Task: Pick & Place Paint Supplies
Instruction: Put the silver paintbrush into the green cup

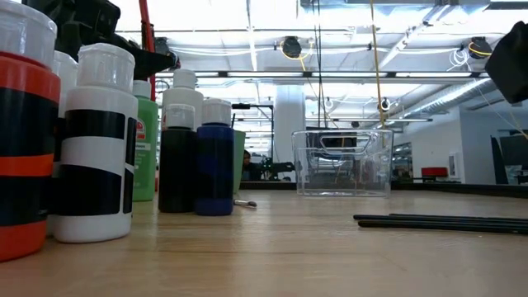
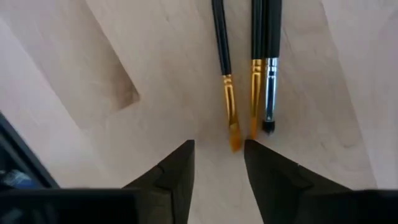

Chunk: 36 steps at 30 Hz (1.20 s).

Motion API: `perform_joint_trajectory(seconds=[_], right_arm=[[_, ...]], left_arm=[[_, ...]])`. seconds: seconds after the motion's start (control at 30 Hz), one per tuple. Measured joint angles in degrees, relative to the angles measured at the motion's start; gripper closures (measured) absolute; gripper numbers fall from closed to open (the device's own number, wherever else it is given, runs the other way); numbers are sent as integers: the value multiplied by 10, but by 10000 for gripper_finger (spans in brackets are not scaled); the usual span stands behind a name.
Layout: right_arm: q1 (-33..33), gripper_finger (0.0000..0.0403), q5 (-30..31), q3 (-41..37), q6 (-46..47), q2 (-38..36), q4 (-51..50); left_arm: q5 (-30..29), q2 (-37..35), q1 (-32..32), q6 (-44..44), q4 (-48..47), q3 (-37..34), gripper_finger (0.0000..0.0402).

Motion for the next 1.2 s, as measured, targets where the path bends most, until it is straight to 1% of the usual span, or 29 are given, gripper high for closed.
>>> perform_joint_trajectory(seconds=[0.13, 0.33, 0.43, 0.5, 0.73, 0.87, 0.93, 1.07, 1.2], right_arm=[[0, 282, 21, 0, -16, 2, -3], [0, 299, 60, 0, -69, 3, -11], [-3, 309, 83, -1, -81, 3, -9], [-3, 315, 87, -5, -84, 3, 0], [-1, 339, 78, -44, -67, 0, 43], [2, 379, 61, -57, -76, 1, 43], [5, 396, 49, -58, -99, 1, 43], [6, 399, 15, -58, -118, -9, 38], [8, 401, 22, -61, -134, -46, 36]], left_arm=[[0, 0, 0, 0, 1, 0, 376], [0, 0, 0, 0, 5, 0, 376], [0, 0, 0, -1, 5, 0, 376], [0, 0, 0, -2, 5, 0, 376], [0, 0, 0, -8, 5, 0, 376], [0, 0, 0, -8, 5, 0, 376], [0, 0, 0, -8, 5, 0, 376], [0, 0, 0, -7, 4, 0, 376], [0, 0, 0, -14, 4, 0, 376]])
